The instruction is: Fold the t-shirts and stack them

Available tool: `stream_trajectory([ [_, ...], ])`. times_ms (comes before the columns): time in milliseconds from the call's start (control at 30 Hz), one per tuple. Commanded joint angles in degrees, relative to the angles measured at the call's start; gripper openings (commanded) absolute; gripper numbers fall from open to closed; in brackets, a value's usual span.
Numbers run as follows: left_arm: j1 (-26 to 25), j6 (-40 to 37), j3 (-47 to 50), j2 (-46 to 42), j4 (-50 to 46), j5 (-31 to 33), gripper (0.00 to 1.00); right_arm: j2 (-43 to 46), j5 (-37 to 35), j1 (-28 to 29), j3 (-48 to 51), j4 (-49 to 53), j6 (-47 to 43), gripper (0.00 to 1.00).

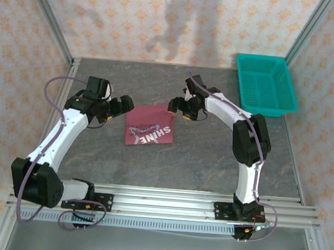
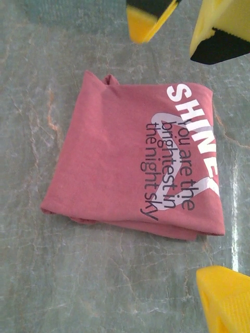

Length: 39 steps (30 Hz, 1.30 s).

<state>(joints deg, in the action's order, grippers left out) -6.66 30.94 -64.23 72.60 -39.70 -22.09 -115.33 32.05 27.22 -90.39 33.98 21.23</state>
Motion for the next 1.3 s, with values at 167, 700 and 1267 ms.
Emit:
stream_trajectory([
  [167,-0.2,-0.7,4.1,-10.6,-1.1,2.7,1.0,-8.7,0.5,0.3,-8.4,-2.3,-1.9,0.8],
  [700,0.7,-0.6,6.6,-20.0,-8.4,6.9,1.0,-19.0,-4.7,2.8,-18.1,8.4,-5.2,0.77],
  [1267,1.3,-0.8,7.1,-23.6,-11.6,10.1,1.0,-20.5,-21.0,1.5,-25.1,18.0,-6.5,0.0],
])
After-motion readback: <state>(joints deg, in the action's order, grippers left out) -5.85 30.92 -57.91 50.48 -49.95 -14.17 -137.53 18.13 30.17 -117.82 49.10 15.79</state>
